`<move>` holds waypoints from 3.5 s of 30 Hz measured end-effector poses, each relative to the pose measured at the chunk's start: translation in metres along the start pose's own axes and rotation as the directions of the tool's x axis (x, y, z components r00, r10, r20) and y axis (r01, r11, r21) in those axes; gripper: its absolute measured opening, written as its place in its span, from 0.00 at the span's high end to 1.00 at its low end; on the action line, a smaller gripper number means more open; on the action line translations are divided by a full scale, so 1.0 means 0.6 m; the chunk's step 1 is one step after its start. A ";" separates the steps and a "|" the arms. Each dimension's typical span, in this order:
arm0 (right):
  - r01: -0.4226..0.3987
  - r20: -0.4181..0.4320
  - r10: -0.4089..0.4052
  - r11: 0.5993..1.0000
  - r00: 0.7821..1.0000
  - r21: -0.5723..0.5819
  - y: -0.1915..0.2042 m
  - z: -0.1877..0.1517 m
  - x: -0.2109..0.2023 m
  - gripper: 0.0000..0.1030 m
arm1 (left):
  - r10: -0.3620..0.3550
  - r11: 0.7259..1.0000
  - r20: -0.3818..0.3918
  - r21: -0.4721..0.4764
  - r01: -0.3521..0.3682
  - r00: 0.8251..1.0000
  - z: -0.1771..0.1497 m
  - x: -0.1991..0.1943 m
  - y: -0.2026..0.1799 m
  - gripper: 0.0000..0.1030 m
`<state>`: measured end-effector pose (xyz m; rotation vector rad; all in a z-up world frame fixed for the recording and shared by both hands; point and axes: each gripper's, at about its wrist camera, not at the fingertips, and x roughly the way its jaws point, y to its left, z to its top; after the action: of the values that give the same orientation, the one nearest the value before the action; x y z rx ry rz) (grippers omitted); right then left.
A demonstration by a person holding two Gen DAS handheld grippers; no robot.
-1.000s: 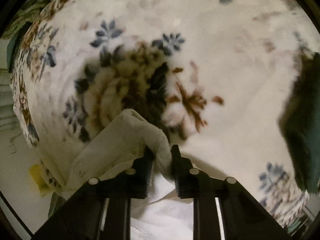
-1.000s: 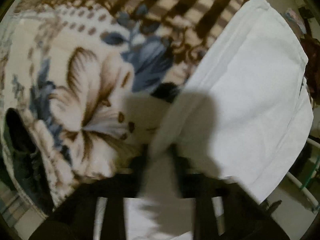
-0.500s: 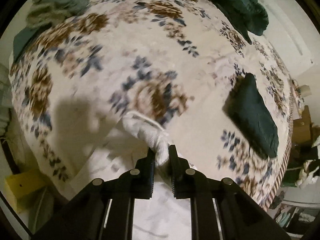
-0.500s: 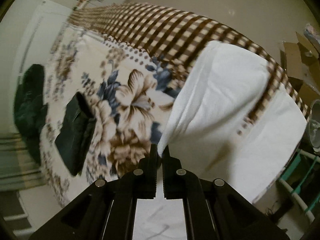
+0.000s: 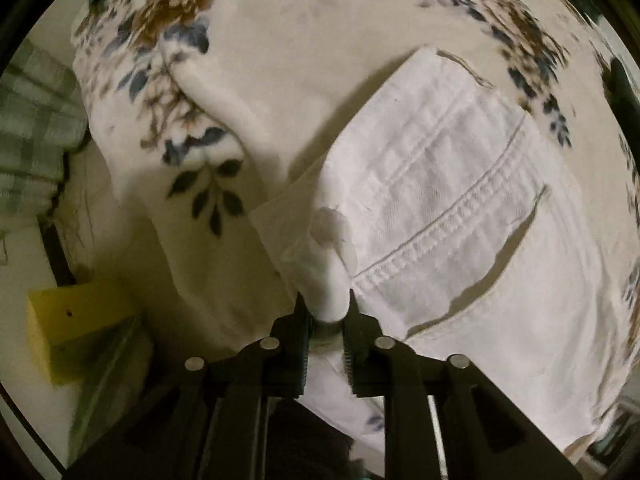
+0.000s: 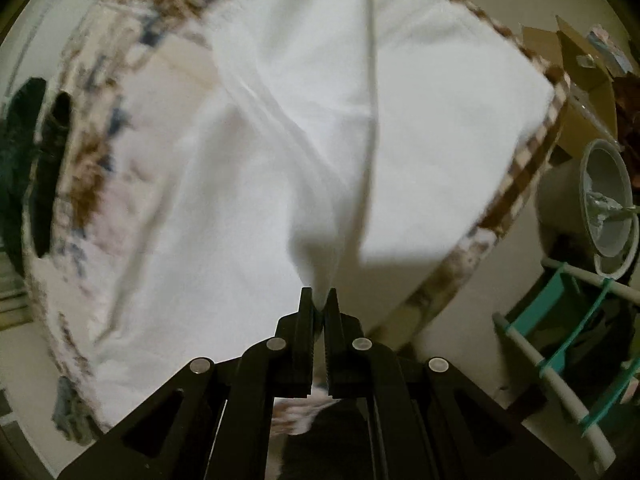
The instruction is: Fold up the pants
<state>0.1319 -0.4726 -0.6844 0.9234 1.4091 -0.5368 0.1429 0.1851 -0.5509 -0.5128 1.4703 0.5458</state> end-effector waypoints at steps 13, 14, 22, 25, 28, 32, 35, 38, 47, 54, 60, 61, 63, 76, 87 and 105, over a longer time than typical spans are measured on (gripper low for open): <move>0.042 0.154 -0.023 0.992 0.988 -0.121 -0.007 0.088 -0.093 0.17 | 0.048 0.979 0.179 0.185 -0.082 0.983 -0.043 -0.108 -0.099 0.28; 0.049 0.178 -0.021 0.987 0.984 -0.152 0.013 0.106 -0.089 0.15 | 0.053 0.975 0.170 0.203 -0.087 0.984 -0.046 -0.094 -0.100 0.28; 0.207 0.142 -0.174 0.940 0.974 -0.270 0.123 0.204 -0.015 0.96 | 0.068 0.953 0.127 0.284 -0.102 0.990 -0.071 -0.046 -0.174 0.28; 0.222 0.215 -0.200 0.971 0.956 -0.085 0.028 0.214 -0.067 0.96 | 0.071 0.949 0.116 0.297 -0.103 0.991 -0.078 -0.039 -0.178 0.28; 0.154 0.155 -0.167 0.984 0.974 0.091 -0.090 0.221 -0.083 0.95 | 0.086 0.945 0.104 0.305 -0.114 0.991 -0.083 -0.028 -0.177 0.28; 0.045 0.092 -0.067 0.975 0.994 0.216 -0.191 0.216 -0.077 0.67 | 0.105 0.942 0.080 0.310 -0.125 0.991 -0.089 -0.017 -0.175 0.28; -0.091 0.162 0.048 0.959 0.986 0.270 -0.223 0.210 -0.093 0.55 | 0.117 0.936 0.075 0.325 -0.135 0.990 -0.093 -0.010 -0.177 0.28; -0.195 0.185 0.136 0.916 0.973 0.351 -0.238 0.215 -0.075 0.54 | 0.127 0.931 0.068 0.337 -0.143 0.990 -0.099 -0.003 -0.181 0.28; -0.056 0.255 -0.030 0.945 0.967 0.322 -0.189 0.205 -0.057 0.98 | 0.142 0.915 0.077 0.371 -0.161 0.987 -0.113 0.001 -0.192 0.28; 0.004 0.222 -0.086 0.938 0.971 0.348 -0.212 0.184 -0.077 0.98 | 0.143 0.912 0.062 0.379 -0.155 0.988 -0.103 0.002 -0.182 0.28; -0.081 0.166 0.016 0.918 0.986 0.389 -0.273 0.171 -0.065 0.78 | 0.127 0.909 0.066 0.393 -0.143 0.990 -0.099 -0.024 -0.188 0.28; -0.098 0.171 0.033 0.918 0.985 0.384 -0.277 0.171 -0.072 0.59 | 0.125 0.901 0.078 0.409 -0.146 0.989 -0.106 -0.037 -0.200 0.28; -0.128 0.198 0.060 0.926 0.978 0.356 -0.277 0.166 -0.087 0.49 | 0.100 0.890 0.093 0.436 -0.131 0.991 -0.126 -0.061 -0.232 0.28; -0.285 -0.159 0.252 0.928 0.955 -0.240 0.146 0.069 -0.002 0.49 | 0.027 0.656 0.080 0.751 -0.078 0.996 -0.214 0.002 -0.582 0.28; -0.247 -0.148 0.217 0.941 0.965 -0.233 0.231 0.098 0.085 0.59 | 0.021 0.692 0.036 0.721 -0.041 0.999 -0.195 0.020 -0.567 0.21; -0.422 0.338 0.333 0.875 0.880 0.237 -0.393 0.173 -0.055 0.36 | -0.039 0.653 -0.063 0.754 0.073 0.997 -0.275 0.078 -0.477 0.00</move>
<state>0.0018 -0.6954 -0.7136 1.2829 0.8585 -0.5673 0.1958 -0.1396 -0.6065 0.1102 1.5620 -0.1705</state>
